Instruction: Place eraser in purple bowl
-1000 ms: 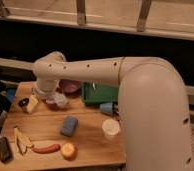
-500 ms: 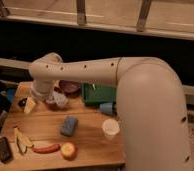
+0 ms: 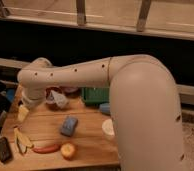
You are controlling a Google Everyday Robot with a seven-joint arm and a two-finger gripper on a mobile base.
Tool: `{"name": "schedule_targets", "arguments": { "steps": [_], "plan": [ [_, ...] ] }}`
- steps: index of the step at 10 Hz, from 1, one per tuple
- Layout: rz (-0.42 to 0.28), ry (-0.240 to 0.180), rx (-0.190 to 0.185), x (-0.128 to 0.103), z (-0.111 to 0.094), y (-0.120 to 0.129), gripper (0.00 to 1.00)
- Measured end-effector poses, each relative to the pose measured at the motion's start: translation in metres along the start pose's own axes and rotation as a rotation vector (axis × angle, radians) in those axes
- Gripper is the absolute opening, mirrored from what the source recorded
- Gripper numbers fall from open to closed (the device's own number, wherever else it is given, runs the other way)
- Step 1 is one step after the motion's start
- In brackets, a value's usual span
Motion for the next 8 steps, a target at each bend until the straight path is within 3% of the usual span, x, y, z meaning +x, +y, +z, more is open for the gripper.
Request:
{"name": "schedule_targets", "arguments": {
  "steps": [2,5,8],
  "plan": [
    [-0.053,0.025,0.005,-0.015,0.015,0.021,0.80],
    [-0.122,0.055,-0.028,-0.036,0.042,0.044,0.80],
    [-0.240,0.095,-0.058,-0.062,0.069,0.089,0.80]
  ]
}}
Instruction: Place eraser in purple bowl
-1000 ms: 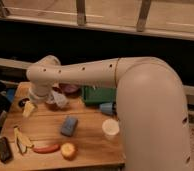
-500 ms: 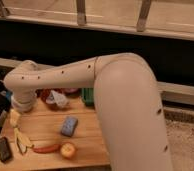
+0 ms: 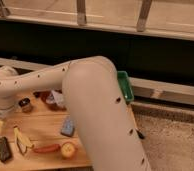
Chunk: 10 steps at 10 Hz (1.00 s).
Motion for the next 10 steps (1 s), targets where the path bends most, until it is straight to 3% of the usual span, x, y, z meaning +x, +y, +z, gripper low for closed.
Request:
{"name": "schedule_targets", "arguments": {
  "steps": [4,8,10],
  "plan": [
    [-0.112,0.026,-0.045,-0.027,0.013,0.027,0.80],
    [-0.108,0.030,-0.043,-0.025,0.013,0.025,0.80],
    [-0.112,0.026,-0.071,-0.035,0.031,0.031,0.80]
  ]
}}
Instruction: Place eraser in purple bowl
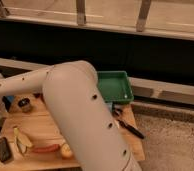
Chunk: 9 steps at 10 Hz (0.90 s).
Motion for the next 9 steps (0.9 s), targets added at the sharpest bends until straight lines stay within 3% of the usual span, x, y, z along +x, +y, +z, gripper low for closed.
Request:
{"name": "schedule_targets", "arguments": {
  "steps": [5,9],
  "plan": [
    [-0.005,0.006,-0.043,-0.009,0.035,0.012,0.80],
    [-0.002,-0.012,-0.029,-0.014,0.065,0.015,0.80]
  ]
}}
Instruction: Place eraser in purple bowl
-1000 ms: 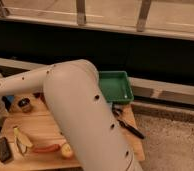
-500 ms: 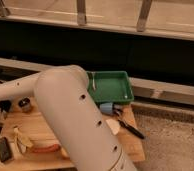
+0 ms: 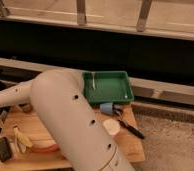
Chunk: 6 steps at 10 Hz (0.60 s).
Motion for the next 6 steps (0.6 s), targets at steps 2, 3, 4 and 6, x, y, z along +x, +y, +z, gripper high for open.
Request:
{"name": "schedule_targets", "arguments": {
  "steps": [2,3,4,6],
  "plan": [
    [-0.002,-0.027,0.032,-0.0031,0.0047,0.0053,0.80],
    [-0.002,-0.030,0.034,-0.0037,0.0034,0.0043,0.80],
    [-0.001,-0.029,0.035,-0.0030,0.0033,0.0036,0.80],
    [0.006,-0.017,0.037,-0.0033,0.0041,0.0041,0.80]
  ]
}}
